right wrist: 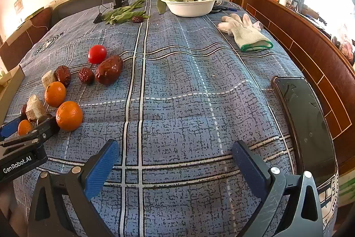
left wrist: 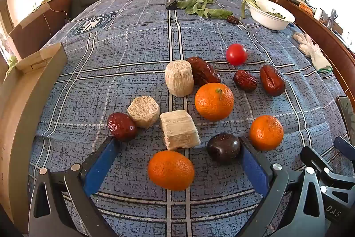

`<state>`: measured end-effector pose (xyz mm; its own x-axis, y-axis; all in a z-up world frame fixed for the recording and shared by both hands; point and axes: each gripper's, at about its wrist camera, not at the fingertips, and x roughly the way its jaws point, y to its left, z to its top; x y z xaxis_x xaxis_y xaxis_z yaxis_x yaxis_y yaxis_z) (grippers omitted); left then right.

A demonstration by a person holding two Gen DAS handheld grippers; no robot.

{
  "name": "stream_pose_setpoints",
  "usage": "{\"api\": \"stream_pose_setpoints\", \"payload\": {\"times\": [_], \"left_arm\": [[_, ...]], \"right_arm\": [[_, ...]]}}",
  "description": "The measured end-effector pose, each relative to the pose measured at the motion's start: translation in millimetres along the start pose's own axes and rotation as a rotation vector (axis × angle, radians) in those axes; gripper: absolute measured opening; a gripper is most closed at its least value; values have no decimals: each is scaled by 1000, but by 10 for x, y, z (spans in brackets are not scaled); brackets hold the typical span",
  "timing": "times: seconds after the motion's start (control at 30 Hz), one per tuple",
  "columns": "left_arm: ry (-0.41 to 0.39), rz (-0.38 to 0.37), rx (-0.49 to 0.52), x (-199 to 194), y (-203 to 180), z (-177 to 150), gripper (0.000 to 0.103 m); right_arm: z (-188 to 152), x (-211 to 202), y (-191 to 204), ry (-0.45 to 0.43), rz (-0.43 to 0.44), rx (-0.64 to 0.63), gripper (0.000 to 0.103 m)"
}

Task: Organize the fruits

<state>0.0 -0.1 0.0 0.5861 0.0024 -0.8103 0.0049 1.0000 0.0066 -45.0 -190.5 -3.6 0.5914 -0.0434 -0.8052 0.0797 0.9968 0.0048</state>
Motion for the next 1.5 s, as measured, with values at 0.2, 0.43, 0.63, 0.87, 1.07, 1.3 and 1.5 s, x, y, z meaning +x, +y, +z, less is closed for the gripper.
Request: {"api": "stream_pose_setpoints", "payload": {"times": [0.2, 0.43, 0.63, 0.87, 1.07, 1.3, 1.5], "left_arm": [[0, -2, -1, 0, 1, 0, 103], [0, -2, -1, 0, 0, 0, 103], [0, -2, -1, 0, 1, 0, 103], [29, -11, 15, 2, 0, 13, 103], [78, -41, 66, 41, 10, 71, 103], [84, -87, 44, -116, 143, -28, 99], [-220, 8, -8, -965, 355, -177, 97]], "right_arm": [[0, 0, 0, 0, 0, 0, 103], [0, 0, 0, 0, 0, 0, 103], [0, 0, 0, 0, 0, 0, 103], [0, 0, 3, 2, -3, 8, 103], [-48, -48, 62, 80, -8, 21, 103], [-141, -175, 37, 101, 30, 61, 103], [-330, -531, 31, -26, 93, 176, 103]]}}
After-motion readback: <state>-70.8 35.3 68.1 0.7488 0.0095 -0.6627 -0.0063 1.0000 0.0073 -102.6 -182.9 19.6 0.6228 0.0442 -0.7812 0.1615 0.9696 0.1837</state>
